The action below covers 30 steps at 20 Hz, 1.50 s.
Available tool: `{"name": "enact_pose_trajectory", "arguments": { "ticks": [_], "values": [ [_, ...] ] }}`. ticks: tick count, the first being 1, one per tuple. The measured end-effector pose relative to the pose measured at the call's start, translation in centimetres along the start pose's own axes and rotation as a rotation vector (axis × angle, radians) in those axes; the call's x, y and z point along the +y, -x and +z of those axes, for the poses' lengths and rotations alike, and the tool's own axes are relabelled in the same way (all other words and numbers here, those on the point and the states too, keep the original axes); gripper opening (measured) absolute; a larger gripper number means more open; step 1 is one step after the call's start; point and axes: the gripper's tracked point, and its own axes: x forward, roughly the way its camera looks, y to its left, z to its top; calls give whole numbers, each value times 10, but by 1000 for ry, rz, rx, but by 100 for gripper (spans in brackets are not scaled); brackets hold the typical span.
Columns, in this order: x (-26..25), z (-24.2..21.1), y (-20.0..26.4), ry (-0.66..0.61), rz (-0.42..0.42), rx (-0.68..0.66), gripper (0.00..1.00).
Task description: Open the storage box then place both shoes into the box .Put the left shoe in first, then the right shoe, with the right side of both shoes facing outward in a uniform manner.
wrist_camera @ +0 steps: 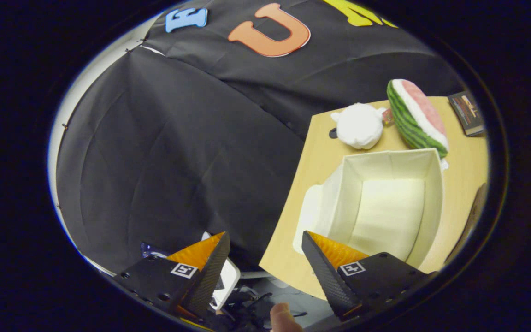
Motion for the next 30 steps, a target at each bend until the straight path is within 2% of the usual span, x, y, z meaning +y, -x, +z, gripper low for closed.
{"name": "enact_pose_trajectory", "arguments": {
  "ticks": [5, 9, 12, 15, 19, 22, 23, 25, 27, 28, 29, 30],
  "values": [
    [-82, 3, 52, -14, -110, -27, 96],
    [-169, -5, 98, 13, -263, -24, 96],
    [-216, -23, 126, 14, -329, 6, 96],
    [-260, -42, 152, -20, -390, 30, 96],
    [-335, -60, 179, -68, -562, 51, 95],
    [-369, -75, 192, -137, -611, 52, 94],
    [-377, -80, 194, -155, -617, 52, 89],
    [-395, -88, 196, -189, -633, 57, 89],
    [-413, -93, 193, -232, -660, 66, 77],
    [-417, -96, 189, -260, -655, 71, 77],
    [-422, -97, 187, -284, -661, 78, 63],
    [-424, -96, 181, -310, -642, 79, 55]
  ]
}}
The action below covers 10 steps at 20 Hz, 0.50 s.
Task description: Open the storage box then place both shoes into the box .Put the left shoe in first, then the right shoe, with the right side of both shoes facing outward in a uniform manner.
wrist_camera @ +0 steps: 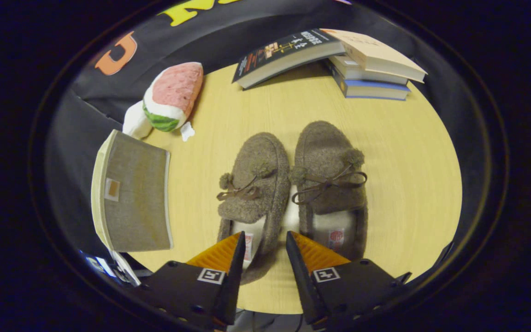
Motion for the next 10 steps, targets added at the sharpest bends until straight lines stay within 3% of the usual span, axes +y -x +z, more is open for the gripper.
{"name": "enact_pose_trajectory", "arguments": {
  "ticks": [1, 4, 9, 10],
  "values": [
    [3, 1, -4, -15, 13, 8, 49],
    [-13, 6, -22, -27, -71, 17, 34],
    [-11, 10, -28, 26, -79, -4, 5],
    [-11, 9, -26, 37, -80, -10, 5]
  ]
}}
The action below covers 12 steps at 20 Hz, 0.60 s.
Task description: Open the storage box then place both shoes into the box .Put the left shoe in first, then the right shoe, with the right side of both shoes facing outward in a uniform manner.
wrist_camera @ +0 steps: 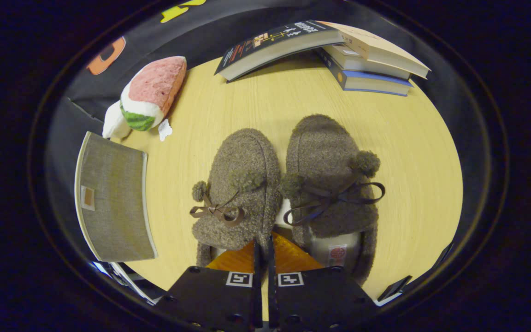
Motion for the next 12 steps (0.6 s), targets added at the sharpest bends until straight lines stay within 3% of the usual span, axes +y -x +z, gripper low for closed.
{"name": "enact_pose_trajectory", "arguments": {
  "ticks": [9, 12],
  "values": [
    [20, 10, 54, -79, 120, -97, 5],
    [35, 16, 76, -83, 156, -135, 0]
  ]
}}
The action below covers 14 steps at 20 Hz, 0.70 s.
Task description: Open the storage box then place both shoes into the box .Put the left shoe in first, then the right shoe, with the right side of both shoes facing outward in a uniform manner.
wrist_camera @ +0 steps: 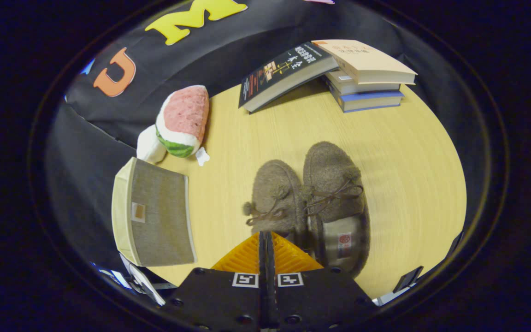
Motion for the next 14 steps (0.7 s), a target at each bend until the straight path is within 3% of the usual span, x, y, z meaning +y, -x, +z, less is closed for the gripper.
{"name": "enact_pose_trajectory", "arguments": {
  "ticks": [9, 10, 11, 12, 14],
  "values": [
    [-44, -19, -20, -62, -154, 79, 1],
    [-47, -16, -22, -57, -152, 74, 4],
    [-49, -19, -26, -41, -150, 86, 16],
    [-49, -22, -29, -19, -151, 105, 22],
    [-56, -22, -34, 19, -180, 124, 24]
  ]
}}
